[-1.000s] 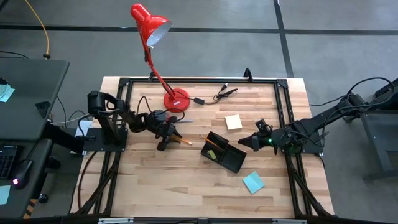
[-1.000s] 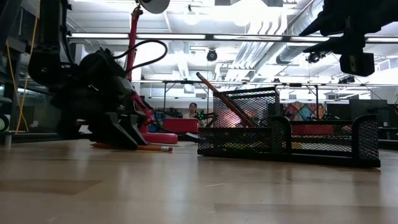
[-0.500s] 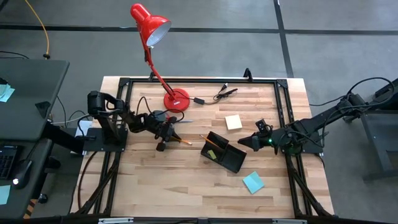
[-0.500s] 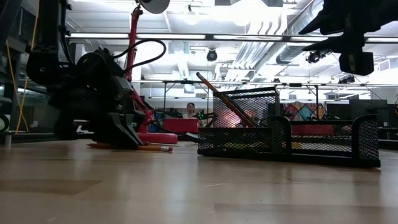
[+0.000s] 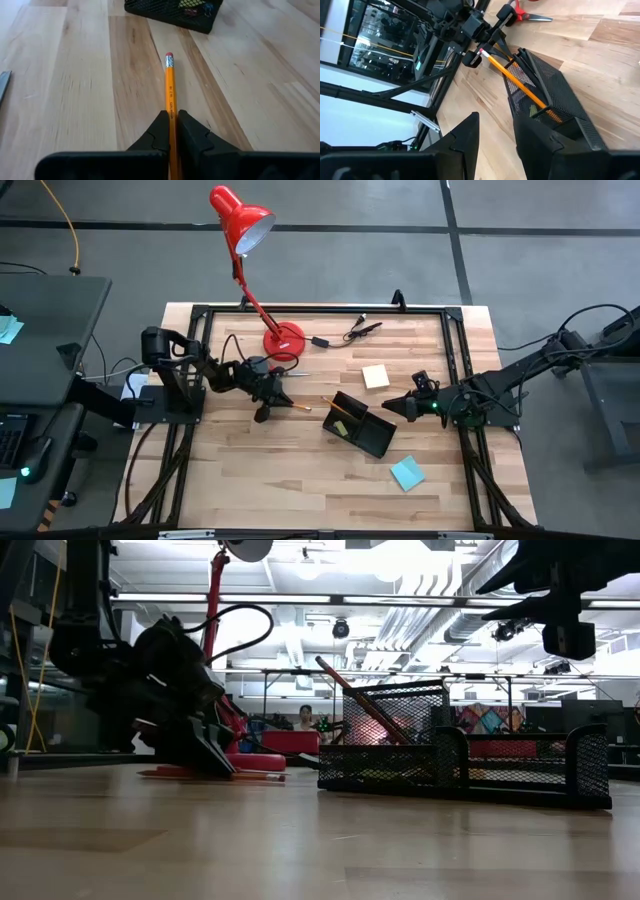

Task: Pick and place office supplies into organizer
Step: Put the orange pencil into the black desk organizer

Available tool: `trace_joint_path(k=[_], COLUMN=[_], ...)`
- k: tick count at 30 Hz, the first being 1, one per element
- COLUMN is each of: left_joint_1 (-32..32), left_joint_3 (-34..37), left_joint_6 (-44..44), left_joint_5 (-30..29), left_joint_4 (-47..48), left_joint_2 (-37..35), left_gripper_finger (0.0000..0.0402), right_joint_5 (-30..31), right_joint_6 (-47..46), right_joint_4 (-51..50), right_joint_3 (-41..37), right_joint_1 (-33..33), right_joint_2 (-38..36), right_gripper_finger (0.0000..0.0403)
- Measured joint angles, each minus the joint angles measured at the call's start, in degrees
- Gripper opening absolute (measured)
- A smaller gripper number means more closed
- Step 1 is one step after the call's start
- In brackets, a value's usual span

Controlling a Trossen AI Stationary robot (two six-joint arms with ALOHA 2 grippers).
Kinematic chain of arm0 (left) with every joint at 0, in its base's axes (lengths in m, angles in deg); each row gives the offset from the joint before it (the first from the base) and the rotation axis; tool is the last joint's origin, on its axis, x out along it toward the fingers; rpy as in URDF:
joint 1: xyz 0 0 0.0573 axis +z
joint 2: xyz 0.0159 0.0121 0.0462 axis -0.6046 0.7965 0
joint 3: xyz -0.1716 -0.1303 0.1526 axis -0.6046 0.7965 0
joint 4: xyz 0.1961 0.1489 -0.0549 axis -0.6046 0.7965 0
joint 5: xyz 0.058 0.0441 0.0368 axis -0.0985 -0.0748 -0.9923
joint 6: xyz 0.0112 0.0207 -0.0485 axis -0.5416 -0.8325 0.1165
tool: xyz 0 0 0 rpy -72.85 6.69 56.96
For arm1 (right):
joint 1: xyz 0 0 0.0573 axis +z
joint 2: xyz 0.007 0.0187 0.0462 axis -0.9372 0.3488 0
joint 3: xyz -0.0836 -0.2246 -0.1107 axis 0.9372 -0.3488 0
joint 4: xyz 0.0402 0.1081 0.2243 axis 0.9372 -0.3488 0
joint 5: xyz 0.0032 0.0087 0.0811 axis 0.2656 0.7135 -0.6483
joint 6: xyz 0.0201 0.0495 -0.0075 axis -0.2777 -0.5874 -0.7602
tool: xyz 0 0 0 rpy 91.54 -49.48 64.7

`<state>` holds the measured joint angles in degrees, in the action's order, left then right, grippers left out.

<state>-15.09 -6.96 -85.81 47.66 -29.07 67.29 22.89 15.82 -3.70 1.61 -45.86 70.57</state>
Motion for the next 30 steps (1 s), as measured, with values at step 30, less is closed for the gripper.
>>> trace_joint_path(k=[30], left_joint_1=[-3.5], left_joint_3=[-0.3], left_joint_6=[16.6], left_joint_5=[3.9], left_joint_4=[3.3], left_joint_2=[-21.8], left_gripper_finger=[0.0004], right_joint_5=[8.7], right_joint_6=[2.5], right_joint_4=[1.1], right_joint_3=[0.0], right_joint_1=[-0.1], right_joint_2=[0.0], right_gripper_finger=[0.0116])
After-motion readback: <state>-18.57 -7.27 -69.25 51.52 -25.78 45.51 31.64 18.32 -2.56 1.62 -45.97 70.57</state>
